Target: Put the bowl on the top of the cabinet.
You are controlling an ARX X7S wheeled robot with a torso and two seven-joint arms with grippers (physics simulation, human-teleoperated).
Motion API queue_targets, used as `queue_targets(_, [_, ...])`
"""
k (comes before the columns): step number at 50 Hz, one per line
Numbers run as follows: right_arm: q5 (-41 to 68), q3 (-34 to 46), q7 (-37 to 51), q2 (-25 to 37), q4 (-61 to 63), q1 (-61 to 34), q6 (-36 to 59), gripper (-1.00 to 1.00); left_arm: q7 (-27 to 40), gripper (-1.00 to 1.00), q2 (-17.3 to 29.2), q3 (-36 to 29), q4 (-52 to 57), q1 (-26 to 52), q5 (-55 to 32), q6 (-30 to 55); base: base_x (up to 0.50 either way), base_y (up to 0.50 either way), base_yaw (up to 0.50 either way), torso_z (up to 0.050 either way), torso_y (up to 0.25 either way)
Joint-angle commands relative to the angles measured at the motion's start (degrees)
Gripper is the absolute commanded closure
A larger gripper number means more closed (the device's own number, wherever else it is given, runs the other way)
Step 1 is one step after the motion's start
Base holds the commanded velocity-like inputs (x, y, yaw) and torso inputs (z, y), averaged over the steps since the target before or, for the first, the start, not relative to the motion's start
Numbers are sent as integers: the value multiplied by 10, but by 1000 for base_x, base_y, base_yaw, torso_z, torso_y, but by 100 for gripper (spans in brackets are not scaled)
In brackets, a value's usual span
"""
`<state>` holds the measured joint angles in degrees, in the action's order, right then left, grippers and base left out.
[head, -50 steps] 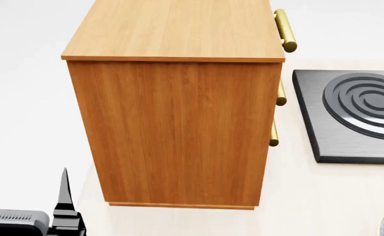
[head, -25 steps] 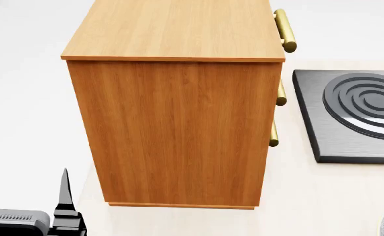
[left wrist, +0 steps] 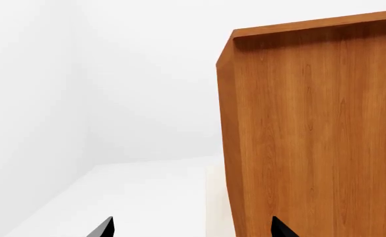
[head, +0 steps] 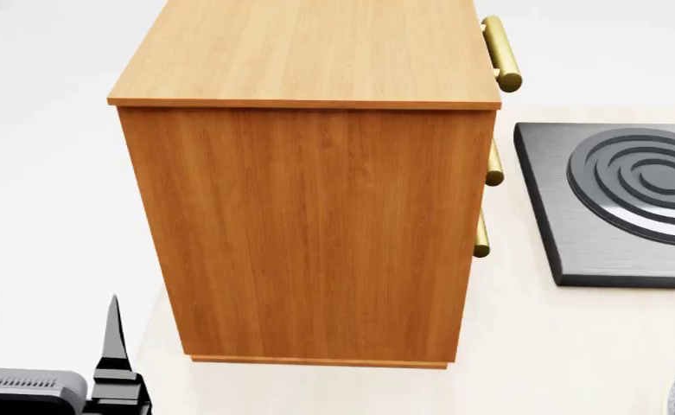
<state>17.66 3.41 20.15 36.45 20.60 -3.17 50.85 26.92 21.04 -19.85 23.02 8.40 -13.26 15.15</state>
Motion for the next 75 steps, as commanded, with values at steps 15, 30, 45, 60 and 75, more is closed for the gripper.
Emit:
queue_targets(15, [-2,6,2,-2,-6,-3,-2,-100,4,-100,4,-1,5,-3,-3,-1,0,0,0,0,0])
queue_targets(30, [-4,10,2,-2,-10,-5,-5,-100,5,-100,4,-3,2,-1,-3,-2,0,0,0,0,0])
queue_targets(45, [-5,10,3,-3,-15,-5,-11,-100,6,-100,5,-5,2,0,-4,-3,0,0,0,0,0])
queue_targets(60, [-3,12,2,0,-3,-7,-6,100,11,-100,10,-3,11,-2,-7,1,0,0,0,0,0])
queue_targets(75, [15,-5,10,6,67,-22,34,100,13,-100,10,-3,8,-5,-8,-4,0,0,0,0,0])
